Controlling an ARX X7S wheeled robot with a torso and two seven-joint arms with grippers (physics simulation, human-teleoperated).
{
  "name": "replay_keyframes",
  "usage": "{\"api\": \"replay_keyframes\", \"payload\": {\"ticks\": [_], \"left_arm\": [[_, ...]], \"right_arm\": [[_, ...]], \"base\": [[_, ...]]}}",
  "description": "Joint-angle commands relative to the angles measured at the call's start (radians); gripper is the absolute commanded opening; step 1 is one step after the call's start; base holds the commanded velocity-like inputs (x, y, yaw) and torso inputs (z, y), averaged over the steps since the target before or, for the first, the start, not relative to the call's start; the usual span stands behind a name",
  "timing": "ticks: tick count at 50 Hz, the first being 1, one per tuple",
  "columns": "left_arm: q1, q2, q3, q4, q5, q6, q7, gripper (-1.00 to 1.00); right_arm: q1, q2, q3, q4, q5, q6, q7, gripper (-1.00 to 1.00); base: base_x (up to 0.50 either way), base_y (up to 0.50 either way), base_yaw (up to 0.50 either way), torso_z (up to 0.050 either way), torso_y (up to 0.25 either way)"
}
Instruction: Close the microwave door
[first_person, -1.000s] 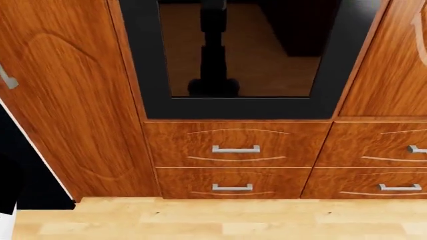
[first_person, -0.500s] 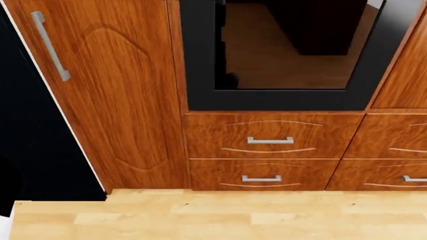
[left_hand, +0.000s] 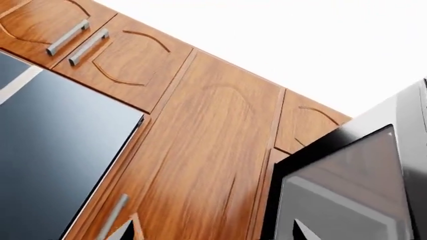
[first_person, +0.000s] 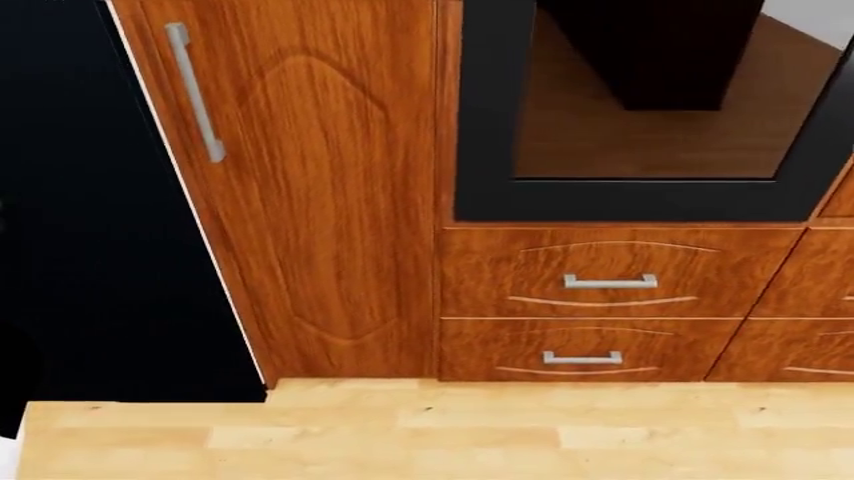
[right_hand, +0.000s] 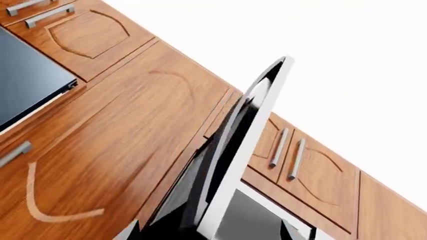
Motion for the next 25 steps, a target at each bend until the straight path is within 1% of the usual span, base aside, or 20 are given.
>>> {"api": "replay_keyframes", "payload": {"ticks": [1,6,25], "left_arm": [[0.002,-0.008,0.008,0.002,-0.005,0.014,-0.003,1.0],[0.004,-0.012,0.01,0.003,-0.007,0.02,-0.004,1.0],[0.015,-0.018,0.023,0.007,-0.003,0.036,0.002,1.0]], "right_arm": [[0.013,0.006,-0.011,-0.002,0.0,-0.005,-0.005,1.0],[0.009,0.011,0.0,-0.008,-0.005,-0.017,-0.009,1.0],[0.011,0.015,-0.024,-0.011,-0.012,-0.016,-0.021,1.0]], "base": [[0.01,0.5,0.0,0.0,0.0],[0.15,0.5,0.0,0.0,0.0],[0.29,0.5,0.0,0.0,0.0]]}}
